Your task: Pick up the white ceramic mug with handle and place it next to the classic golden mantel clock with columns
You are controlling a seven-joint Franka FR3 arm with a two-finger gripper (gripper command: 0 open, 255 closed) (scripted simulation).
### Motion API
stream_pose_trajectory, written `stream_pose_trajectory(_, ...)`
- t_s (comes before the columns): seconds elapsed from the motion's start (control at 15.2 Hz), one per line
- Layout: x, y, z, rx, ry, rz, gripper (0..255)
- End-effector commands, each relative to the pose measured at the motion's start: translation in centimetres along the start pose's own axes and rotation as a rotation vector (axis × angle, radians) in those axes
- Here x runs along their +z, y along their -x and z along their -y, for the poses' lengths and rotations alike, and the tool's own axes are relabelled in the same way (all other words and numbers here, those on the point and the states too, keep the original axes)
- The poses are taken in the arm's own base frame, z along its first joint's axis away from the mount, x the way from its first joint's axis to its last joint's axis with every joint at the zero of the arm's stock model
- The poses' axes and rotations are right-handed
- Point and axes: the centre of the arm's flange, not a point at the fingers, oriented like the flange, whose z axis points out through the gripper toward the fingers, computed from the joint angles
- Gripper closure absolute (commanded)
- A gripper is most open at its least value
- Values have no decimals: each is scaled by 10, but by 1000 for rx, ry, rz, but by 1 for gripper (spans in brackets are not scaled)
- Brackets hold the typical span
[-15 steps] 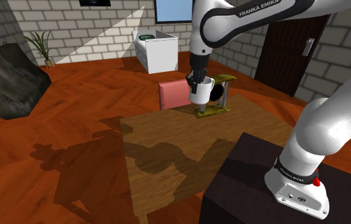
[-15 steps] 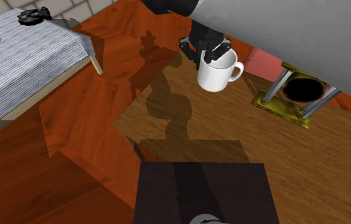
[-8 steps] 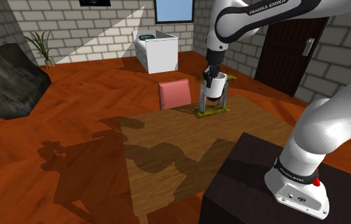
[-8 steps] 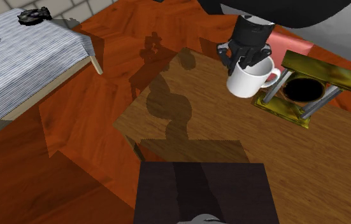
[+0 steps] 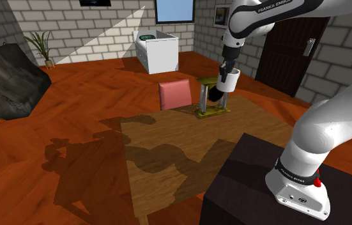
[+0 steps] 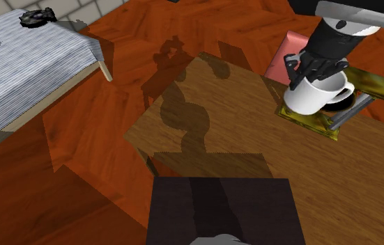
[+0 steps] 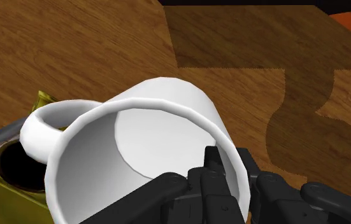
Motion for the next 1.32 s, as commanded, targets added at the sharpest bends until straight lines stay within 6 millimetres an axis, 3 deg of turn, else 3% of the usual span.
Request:
stream_pose_trajectory(0.0, 0, 9, -26, -2, 0, 0, 255)
stream_pose_trajectory(1.25, -2, 68, -270, -2, 0, 0, 255)
